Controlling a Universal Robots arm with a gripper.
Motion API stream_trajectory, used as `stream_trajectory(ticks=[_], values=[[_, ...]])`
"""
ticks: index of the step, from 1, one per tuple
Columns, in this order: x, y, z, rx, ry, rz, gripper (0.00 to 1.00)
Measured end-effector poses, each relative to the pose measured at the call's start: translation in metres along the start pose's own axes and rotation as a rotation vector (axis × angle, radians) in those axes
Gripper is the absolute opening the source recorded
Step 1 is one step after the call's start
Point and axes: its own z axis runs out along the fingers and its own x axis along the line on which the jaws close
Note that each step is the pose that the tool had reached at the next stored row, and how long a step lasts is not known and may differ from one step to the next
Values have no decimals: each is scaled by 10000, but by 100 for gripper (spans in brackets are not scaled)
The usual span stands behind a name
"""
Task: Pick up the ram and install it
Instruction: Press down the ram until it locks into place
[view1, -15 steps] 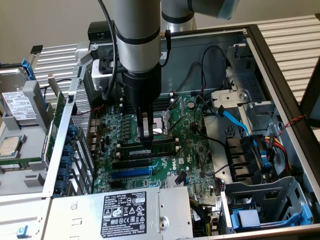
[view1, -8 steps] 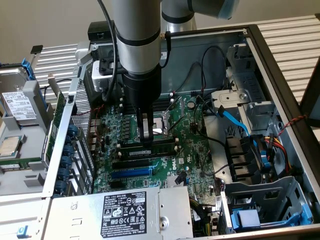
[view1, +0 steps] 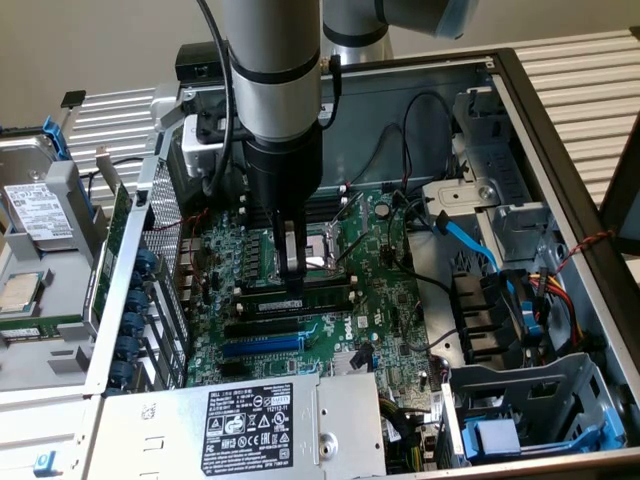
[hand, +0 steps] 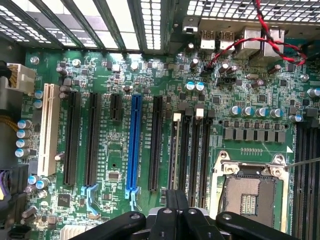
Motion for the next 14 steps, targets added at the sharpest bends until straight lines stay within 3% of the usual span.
stream_trajectory(ticks=[6,14], values=[[0,2,-74,-1,1,0,11],[0,2,-78,-1,1,0,11]])
